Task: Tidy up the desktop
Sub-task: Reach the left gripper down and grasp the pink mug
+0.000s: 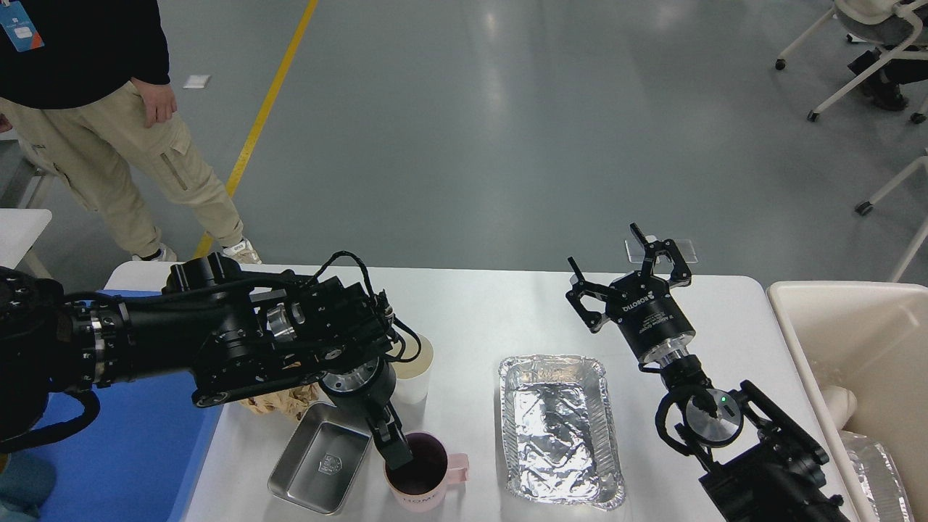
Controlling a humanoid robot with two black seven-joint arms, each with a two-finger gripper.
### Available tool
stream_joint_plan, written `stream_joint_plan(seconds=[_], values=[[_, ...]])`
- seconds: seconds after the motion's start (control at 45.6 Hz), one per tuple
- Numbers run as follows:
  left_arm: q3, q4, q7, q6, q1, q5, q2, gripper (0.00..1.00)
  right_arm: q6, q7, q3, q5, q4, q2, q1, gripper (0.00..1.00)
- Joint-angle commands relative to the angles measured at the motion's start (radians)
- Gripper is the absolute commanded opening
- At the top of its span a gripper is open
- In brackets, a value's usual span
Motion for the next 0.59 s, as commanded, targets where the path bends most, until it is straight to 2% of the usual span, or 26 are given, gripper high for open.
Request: stream_joint_plan(seconds=[0.0,0.153,0.241,0.438,0.57], values=[[-0.002,0.024,0.000,0.016,0.023,0.001,-0.022,0.97,0.002,0.000,0.002,0.000,0.000,-0.001,0.000,1.00],[-0.005,0.038,-0.003,0.023,0.029,0.001,-0.043,0.96,0.001,0.000,0.002,0.002,0.000,-0.001,0.000,1.00],[-0.002,0.045,-0.014,0.048,0.029,0.004,-0.046,0.93,0.002,0.000,0.002,0.002,0.000,-0.001,0.000,1.00],[0.003,0.047,-0.089,0.072,0.027,0.061,-0.043,0.79,0.001,0.000,0.002,0.000,0.000,-0.001,0.000,1.00],[0.003,0.050,-0.104,0.072,0.027,0.070,-0.039,0.74,0.001,0.000,0.004,0.000,0.014,-0.001,0.000,1.00]])
